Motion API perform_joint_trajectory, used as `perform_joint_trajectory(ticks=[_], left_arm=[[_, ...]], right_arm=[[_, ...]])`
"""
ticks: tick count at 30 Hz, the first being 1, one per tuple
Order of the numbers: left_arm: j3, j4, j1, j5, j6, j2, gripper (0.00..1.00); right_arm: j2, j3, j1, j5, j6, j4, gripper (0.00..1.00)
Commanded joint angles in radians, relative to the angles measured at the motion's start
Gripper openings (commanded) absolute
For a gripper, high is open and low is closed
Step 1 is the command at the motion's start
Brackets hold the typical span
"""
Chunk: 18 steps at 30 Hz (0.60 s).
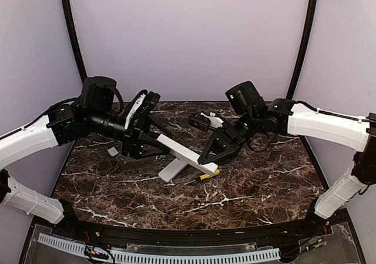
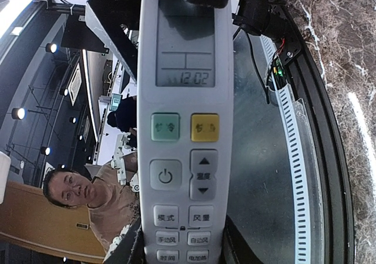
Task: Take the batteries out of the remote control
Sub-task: Pass from the right arm to the left
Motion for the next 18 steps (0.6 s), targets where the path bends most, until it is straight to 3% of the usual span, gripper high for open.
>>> perform_joint_trajectory(ticks=[1, 12, 18], left_arm=[[0.001, -0.008, -0.007, 0.103, -0.030, -0.015, 0.52], [-0.007, -0.041, -0.011, 0.158, -0.048, -0.015, 0.50], [-0.004, -0.044, -0.015, 0.165, -0.050, -0.007, 0.34]], right_arm=[[-0.002, -0.023, 0.004, -0.037, 0.047, 0.103, 0.01], [-0.001, -0.030, 0.004, -0.079, 0.100, 0.163, 0.01], [0.002, -0.033, 0.004, -0.087, 0.112, 0.177, 0.02]])
